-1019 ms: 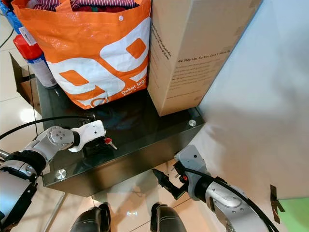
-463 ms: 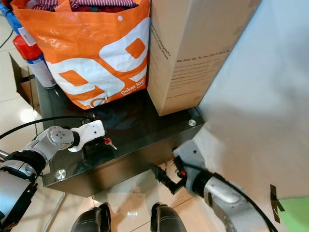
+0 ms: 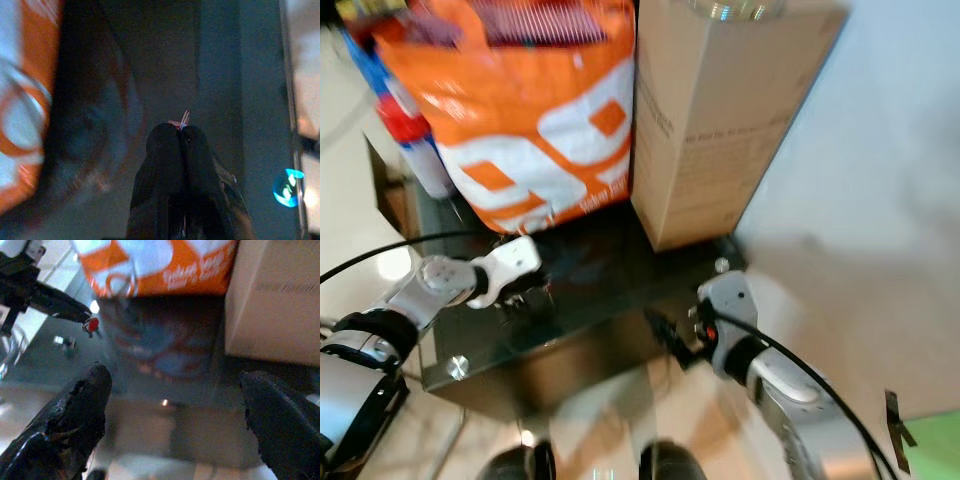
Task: Hang keys on a hook
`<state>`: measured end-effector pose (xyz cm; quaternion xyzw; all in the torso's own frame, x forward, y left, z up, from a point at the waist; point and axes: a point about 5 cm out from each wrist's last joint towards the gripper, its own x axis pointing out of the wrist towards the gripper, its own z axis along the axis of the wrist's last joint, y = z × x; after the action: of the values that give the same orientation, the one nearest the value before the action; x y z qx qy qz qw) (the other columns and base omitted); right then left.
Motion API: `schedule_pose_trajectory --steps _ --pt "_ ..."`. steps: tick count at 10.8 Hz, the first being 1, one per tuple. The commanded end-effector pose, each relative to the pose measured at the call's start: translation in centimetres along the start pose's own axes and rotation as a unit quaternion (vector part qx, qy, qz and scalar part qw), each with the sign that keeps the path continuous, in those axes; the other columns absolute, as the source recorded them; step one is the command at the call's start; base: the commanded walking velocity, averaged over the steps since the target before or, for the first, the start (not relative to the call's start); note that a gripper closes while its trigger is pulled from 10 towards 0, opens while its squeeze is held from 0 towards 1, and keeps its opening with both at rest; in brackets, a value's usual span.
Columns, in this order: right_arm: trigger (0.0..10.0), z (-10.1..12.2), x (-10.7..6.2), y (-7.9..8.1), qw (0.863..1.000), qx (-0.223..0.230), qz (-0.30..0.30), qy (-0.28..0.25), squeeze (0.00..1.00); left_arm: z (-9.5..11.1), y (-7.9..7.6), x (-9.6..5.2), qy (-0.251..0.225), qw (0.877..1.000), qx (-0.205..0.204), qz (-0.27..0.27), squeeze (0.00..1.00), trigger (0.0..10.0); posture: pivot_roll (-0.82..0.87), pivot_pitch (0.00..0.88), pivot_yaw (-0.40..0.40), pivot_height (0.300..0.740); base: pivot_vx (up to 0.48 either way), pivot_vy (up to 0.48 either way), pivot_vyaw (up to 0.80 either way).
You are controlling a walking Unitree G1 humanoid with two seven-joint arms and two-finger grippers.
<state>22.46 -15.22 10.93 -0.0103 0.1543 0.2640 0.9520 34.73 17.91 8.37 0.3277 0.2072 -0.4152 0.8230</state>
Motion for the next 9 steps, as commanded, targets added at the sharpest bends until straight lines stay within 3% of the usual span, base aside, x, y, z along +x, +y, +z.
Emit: schedule_pose_trajectory --steps 1,4,5,7,9 --pt "10.0 0.1 0.0 -0.5 1.0 0.009 -0.021 -0.013 0.0 1.0 0.8 -0.3 -0.025 1.0 0.0 0.011 0.0 0.0 -0.21 0.0 -0.013 0.74 0.0 0.0 0.0" --pt "10.0 0.3 0.8 -1.6 0.994 0.026 -0.089 -0.049 0.0 2.4 2.2 -1.4 -0.094 0.995 -0.022 0.03 0.0 0.0 -0.17 0.0 -0.011 0.74 0.0 0.0 0.0" --pt "10.0 0.3 0.9 -2.0 0.991 0.034 -0.115 -0.06 0.0 3.3 2.2 -1.8 -0.152 0.986 -0.057 0.027 0.0 0.0 -0.16 0.0 -0.008 0.74 0.0 0.0 0.0" --pt "10.0 0.1 1.1 -2.7 0.985 0.032 -0.16 -0.063 0.0 5.0 1.9 -3.0 -0.259 0.96 -0.105 0.005 0.0 0.0 -0.15 0.0 -0.004 0.74 0.0 0.0 0.0" --pt "10.0 -0.1 1.2 -2.9 0.982 0.041 -0.169 -0.073 0.0 6.5 0.6 -5.7 -0.352 0.916 -0.168 -0.09 0.0 0.0 -0.14 0.0 -0.015 0.74 0.0 0.0 0.0"
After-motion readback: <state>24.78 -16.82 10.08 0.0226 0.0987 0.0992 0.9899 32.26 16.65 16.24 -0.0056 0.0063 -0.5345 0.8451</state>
